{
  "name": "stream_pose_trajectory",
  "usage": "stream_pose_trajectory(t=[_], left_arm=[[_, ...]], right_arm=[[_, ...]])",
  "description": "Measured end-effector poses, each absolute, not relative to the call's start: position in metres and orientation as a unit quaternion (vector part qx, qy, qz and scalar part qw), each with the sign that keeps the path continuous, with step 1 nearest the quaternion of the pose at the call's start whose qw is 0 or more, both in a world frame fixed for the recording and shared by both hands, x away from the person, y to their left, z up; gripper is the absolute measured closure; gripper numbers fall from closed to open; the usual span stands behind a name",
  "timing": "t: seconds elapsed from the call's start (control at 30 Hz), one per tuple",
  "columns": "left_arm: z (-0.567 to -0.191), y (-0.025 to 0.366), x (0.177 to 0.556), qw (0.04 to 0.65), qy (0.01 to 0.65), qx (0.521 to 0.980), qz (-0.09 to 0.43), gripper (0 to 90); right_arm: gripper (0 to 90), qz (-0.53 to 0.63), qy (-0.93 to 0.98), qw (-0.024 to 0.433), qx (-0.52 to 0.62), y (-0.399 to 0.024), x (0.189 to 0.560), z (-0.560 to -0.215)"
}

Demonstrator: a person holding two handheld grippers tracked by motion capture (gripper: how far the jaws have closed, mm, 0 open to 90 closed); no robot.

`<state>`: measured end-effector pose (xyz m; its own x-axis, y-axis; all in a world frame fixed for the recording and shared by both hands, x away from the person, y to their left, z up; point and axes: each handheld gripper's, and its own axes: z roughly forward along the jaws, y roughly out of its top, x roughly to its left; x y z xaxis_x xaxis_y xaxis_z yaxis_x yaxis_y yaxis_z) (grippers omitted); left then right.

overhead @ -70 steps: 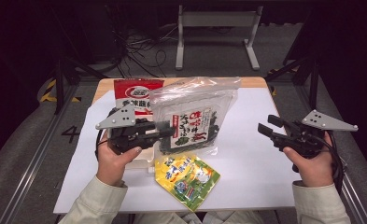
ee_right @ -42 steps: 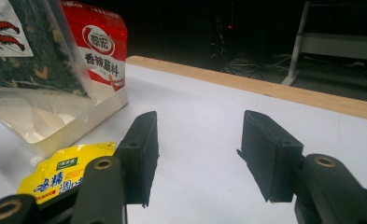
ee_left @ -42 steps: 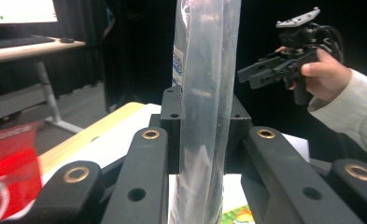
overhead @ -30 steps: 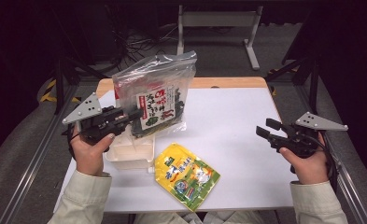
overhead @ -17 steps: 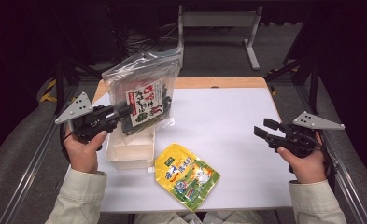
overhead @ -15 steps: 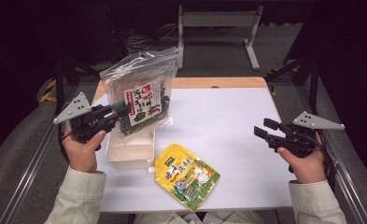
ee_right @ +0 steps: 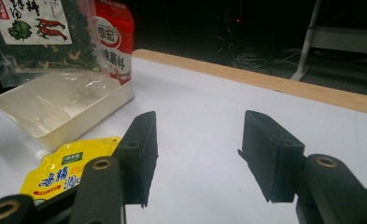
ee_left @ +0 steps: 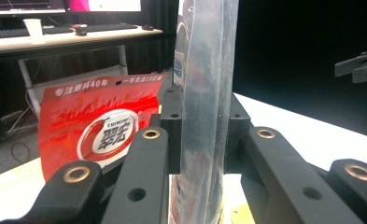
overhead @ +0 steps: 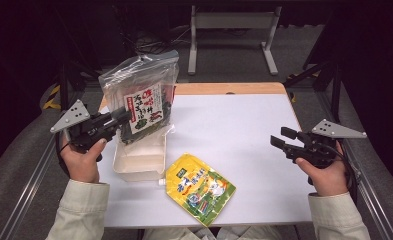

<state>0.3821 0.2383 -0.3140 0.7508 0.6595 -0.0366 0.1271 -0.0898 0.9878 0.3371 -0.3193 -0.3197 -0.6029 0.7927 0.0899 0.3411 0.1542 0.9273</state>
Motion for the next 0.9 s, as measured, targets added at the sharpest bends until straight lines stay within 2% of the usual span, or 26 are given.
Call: stream_pose_trajectory(t=[0.17, 0.5, 0.9], left_arm=[[-0.326, 0.243, 0.391, 0.624, 0.273, 0.702, 0.206, 76.9], [-0.342, 0.249, 0.398, 0.616, 0.283, 0.699, 0.229, 77.0], [-0.354, 0.250, 0.404, 0.611, 0.296, 0.697, 0.231, 76.9]], right_arm=[[45.4, 0.522, 0.728, 0.216, 0.388, -0.318, 0.338, -0.320], [45.2, 0.520, 0.731, 0.214, 0.386, -0.316, 0.339, -0.321], [45.1, 0.518, 0.734, 0.213, 0.384, -0.315, 0.340, -0.322]])
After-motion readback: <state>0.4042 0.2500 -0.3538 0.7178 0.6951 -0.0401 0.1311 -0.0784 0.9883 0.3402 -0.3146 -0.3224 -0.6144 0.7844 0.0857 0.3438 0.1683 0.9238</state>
